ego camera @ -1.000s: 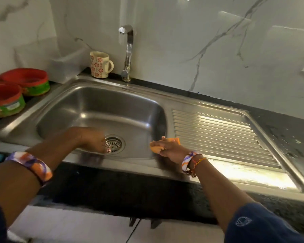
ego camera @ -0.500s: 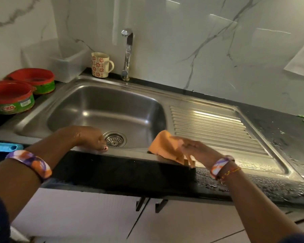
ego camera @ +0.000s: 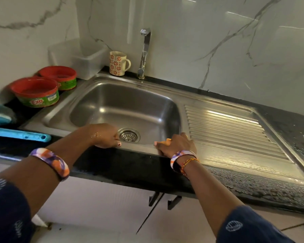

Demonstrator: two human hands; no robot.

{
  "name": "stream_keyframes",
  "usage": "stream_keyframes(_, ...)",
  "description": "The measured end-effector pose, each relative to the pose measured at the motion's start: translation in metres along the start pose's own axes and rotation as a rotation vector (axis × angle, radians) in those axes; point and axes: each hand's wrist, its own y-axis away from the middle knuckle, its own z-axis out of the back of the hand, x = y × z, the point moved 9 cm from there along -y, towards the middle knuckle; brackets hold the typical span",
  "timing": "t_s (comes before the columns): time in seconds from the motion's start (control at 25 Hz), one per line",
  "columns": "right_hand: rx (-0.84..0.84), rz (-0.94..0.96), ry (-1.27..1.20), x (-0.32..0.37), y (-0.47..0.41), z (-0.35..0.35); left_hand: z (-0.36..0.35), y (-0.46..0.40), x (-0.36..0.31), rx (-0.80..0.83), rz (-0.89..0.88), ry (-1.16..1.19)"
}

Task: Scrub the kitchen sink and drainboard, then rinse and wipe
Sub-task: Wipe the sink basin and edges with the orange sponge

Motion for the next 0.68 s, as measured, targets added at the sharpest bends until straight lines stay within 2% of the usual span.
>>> stream_keyframes(0.08,-0.009,-0.042,-0.012,0.008,-0.002,0.001,0.002,0.008,0.021,-0.037,0.101,0.003)
stream_keyframes(0.24,-0.011,0.051,-0.117,0.043,0.004,0.004,0.001,0.036,0.079,-0.149,0.304,0.074)
stream_keyframes(0.44,-0.038,0.303,-0.297,0.142,0.057,-0.005,-0.017,0.065,0.112,-0.256,0.354,0.064)
stream_keyframes(0.52,0.002,0.387,-0.349,0.178,0.062,-0.019,-0.016,0.069,0.112,-0.303,0.374,0.041)
stream_keyframes(0.6,0.096,0.441,-0.527,0.200,0.063,-0.024,-0.015,0.070,0.113,-0.279,0.385,0.071)
stream_keyframes(0.68,0.165,0.418,-0.832,0.194,0.057,-0.013,-0.015,0.069,0.113,-0.210,0.386,0.134)
